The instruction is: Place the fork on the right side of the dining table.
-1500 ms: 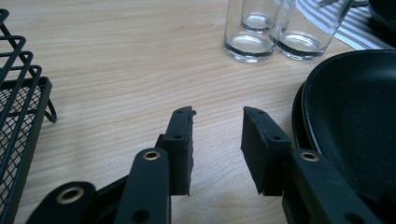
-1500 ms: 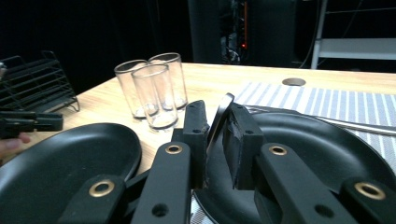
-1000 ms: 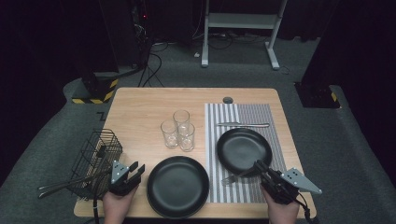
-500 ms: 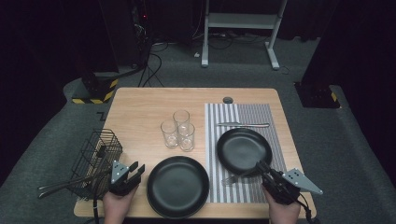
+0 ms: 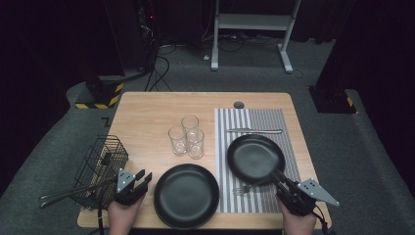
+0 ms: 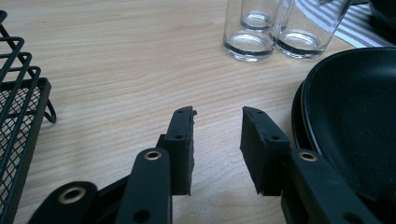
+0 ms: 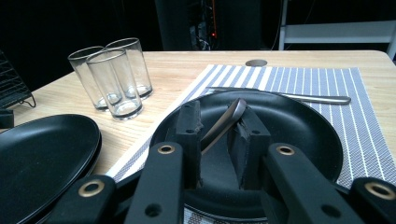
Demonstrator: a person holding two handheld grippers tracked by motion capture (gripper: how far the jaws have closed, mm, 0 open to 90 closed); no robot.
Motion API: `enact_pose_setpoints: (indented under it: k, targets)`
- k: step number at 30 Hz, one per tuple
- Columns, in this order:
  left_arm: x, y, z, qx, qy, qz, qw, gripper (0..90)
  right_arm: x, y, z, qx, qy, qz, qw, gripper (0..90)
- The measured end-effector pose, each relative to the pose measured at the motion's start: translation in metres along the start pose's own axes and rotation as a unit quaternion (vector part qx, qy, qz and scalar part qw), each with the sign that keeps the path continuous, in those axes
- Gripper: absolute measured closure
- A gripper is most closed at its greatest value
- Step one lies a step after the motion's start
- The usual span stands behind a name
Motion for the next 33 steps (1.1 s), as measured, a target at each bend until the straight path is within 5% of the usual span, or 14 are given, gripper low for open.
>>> enact_pose_setpoints:
  k: [33]
  targets:
    - [0.000,-0.001,0.000,-0.002,0.002,0.004,1.0000,64.8,0.024,-0.021,-0.005,0.027,0.007,0.028,0.9992,67.2]
Point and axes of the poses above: each handheld gripper's, and its own axes: z roughly forward along the jaws, x roughly out of its underside, y roughly to its left, the point moved 1 cm from there along z, roughly forward along the jaws, and after that the axes turned 1 degree about z, right-handed, at the moved point
